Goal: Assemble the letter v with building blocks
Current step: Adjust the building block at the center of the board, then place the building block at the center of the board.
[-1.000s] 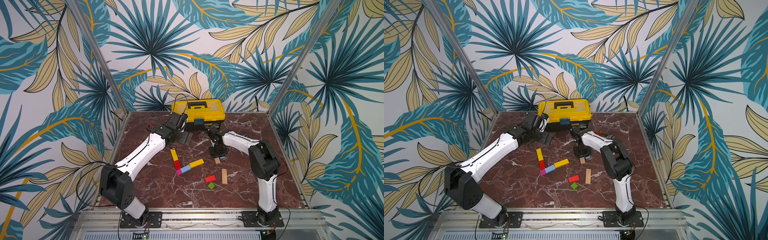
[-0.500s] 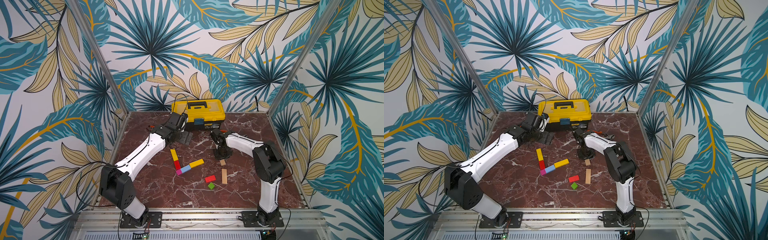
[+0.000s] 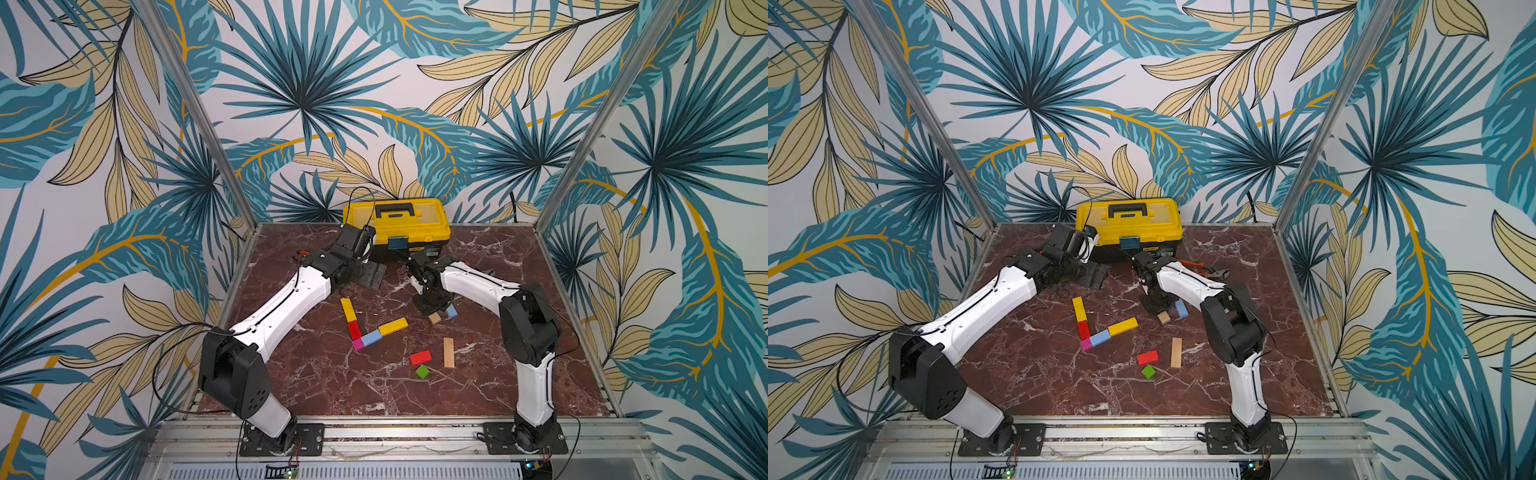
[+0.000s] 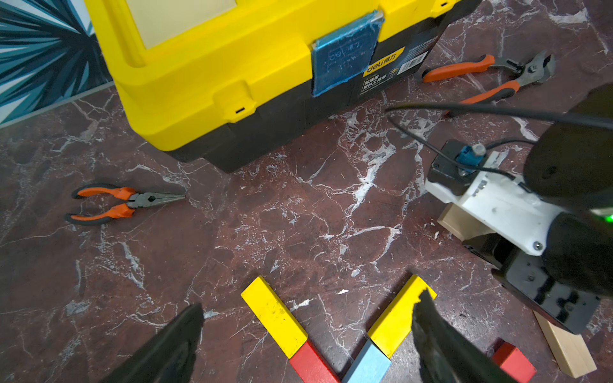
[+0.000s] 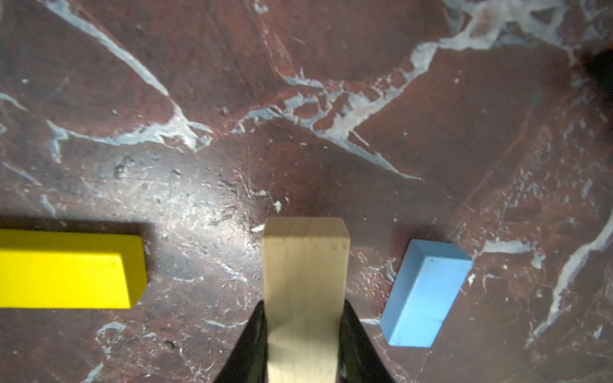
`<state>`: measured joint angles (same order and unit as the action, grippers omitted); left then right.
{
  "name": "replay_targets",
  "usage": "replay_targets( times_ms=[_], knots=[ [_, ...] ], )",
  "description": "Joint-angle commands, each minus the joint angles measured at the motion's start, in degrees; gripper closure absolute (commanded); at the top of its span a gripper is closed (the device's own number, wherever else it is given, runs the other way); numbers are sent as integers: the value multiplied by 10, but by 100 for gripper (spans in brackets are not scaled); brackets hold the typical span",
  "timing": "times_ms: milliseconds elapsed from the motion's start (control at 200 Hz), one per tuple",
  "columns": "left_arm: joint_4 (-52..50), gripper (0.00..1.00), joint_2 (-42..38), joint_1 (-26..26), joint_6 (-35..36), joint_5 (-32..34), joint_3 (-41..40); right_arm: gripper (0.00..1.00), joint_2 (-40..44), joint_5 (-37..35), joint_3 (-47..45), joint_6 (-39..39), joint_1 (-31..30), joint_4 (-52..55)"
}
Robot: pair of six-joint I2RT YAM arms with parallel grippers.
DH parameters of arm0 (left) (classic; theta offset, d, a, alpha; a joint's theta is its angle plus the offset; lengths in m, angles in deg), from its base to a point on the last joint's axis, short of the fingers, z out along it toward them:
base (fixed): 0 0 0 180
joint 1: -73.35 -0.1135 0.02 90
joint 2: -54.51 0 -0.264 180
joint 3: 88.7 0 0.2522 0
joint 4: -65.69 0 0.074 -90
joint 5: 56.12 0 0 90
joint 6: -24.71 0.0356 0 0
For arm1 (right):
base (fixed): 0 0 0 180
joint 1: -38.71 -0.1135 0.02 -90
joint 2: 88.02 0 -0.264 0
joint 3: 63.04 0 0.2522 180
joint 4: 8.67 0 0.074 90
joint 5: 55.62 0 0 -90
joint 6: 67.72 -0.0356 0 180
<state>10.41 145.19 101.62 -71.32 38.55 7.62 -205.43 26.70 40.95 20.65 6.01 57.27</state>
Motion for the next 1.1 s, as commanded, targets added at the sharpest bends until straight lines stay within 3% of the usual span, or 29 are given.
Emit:
replay_targets(
  times_ms=[0, 841, 1097],
  knots=[
    [9, 1, -2, -3, -4, -2, 19, 77, -18, 2, 21, 41, -6, 19],
    [9, 1, -5, -3, 0, 3, 16, 78, -66, -23, 25, 66, -12, 11],
    [8, 1, -6, -3, 2, 4, 15, 67, -70, -19, 22, 58, -17, 9]
  ],
)
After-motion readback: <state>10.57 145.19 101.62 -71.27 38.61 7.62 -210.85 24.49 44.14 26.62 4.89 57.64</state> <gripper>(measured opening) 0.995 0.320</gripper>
